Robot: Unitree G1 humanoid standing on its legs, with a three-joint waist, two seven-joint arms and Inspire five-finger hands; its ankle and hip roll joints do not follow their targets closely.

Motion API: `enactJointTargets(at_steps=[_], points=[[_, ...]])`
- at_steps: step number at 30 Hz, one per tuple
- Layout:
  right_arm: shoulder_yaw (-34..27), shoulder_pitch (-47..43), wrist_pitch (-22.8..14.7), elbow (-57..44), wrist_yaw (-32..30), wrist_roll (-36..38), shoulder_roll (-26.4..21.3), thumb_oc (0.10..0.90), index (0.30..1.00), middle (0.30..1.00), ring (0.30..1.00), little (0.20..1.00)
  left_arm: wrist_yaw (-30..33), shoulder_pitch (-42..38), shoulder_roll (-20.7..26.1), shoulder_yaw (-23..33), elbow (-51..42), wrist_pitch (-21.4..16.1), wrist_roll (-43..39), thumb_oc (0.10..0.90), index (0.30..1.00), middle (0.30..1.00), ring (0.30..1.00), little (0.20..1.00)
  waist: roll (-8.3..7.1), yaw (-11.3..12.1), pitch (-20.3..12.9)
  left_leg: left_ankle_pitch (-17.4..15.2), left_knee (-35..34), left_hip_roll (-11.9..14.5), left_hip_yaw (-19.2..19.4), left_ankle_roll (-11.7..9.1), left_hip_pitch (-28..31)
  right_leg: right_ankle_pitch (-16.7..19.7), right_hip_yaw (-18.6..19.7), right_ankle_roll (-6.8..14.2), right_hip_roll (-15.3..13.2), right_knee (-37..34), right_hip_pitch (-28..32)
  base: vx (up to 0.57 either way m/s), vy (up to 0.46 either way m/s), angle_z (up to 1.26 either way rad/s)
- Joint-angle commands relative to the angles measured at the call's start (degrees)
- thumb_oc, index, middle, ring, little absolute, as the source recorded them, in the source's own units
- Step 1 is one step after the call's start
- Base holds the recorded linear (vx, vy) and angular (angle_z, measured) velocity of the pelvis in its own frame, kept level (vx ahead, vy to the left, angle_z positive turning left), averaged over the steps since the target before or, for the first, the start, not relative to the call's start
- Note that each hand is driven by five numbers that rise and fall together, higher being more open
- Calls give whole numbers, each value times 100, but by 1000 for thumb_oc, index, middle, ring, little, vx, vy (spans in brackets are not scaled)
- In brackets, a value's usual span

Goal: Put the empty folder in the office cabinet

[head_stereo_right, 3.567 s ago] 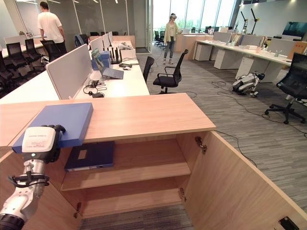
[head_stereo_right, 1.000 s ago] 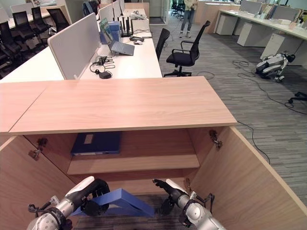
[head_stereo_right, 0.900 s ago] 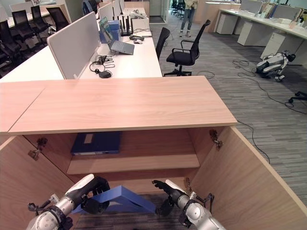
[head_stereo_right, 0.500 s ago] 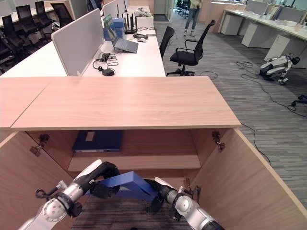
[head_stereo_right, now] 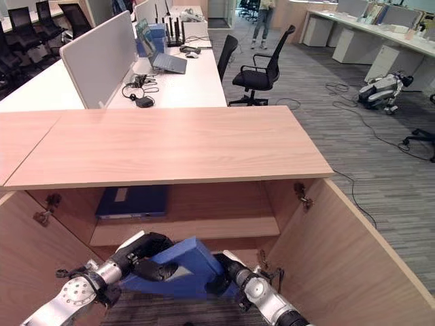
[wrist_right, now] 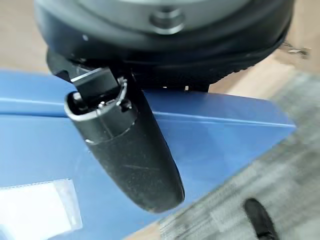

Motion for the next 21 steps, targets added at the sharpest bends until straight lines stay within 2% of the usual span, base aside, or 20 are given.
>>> enactJointTargets(at_steps=[1, 3, 9, 13, 17, 18, 19, 21], points=[[203, -662, -442, -72, -323, 323, 694, 400, 300, 300, 300, 300, -832, -1081, -1213, -541, -1595, -1134, -2133, 400, 300, 300, 300, 300, -2, -90, -147, -1054, -27, 65, -337, -59, 454, 286, 100, 314, -168, 38, -297, -13, 5, -17], [178, -683, -480, 63, -365, 553, 856, 400, 300, 300, 300, 300, -947, -1207, -1430, -794, -1328, -1019, -2536, 400, 300, 300, 300, 300, -1, -139, -145, -1062, -27, 69, -322, -56, 456, 291, 119, 309, -166, 38, -305, -15, 5, -10], [276, -868, -626, 144, -315, 847, 1025, 400, 300, 300, 300, 300, -1124, -1323, -1570, -977, -1138, -1055, -2737, 400, 300, 300, 300, 300, -2, -134, -137, -1073, -27, 71, -308, -55, 466, 300, 137, 300, -165, 38, -300, 0, 0, 0], [360, -998, -759, 113, -231, 996, 999, 400, 300, 300, 300, 300, -1272, -1379, -1555, -1060, -1090, -1098, -2783, 400, 300, 300, 300, 300, -6, -115, -137, -1077, -27, 71, -298, -61, 475, 303, 143, 296, -174, 38, -292, 0, 0, 0], [508, -1033, -876, -233, -133, 810, 795, 400, 300, 300, 300, 300, -1305, -1317, -1466, -954, -1057, -1179, -2734, 400, 300, 300, 300, 300, -4, -111, -158, -1080, -27, 70, -288, -65, 491, 307, 127, 302, -185, 38, -280, 0, 0, 0], [580, -1077, -932, -533, -143, 464, 614, 400, 300, 300, 300, 300, -1246, -1227, -1387, -813, -1062, -1246, -2643, 646, 669, 669, 669, 669, -1, -108, -166, -1083, -27, 73, -281, -64, 498, 306, 127, 307, -188, 38, -274, 0, 0, 0], [629, -1079, -939, -718, -143, 188, 452, 400, 300, 300, 300, 300, -1208, -1189, -1331, -715, -1077, -1265, -2566, 800, 900, 900, 900, 900, 5, -110, -169, -1089, -27, 72, -279, -64, 505, 304, 120, 309, -192, 38, -270, 0, 0, 0], [678, -1047, -955, -1092, -142, -480, 78, 400, 300, 300, 300, 300, -1036, -1011, -1136, -323, -1101, -1387, -2203, 800, 900, 900, 900, 900, 11, -98, -176, -1096, -27, 71, -293, -65, 518, 301, 92, 313, -202, 38, -262, 0, 0, 0]])
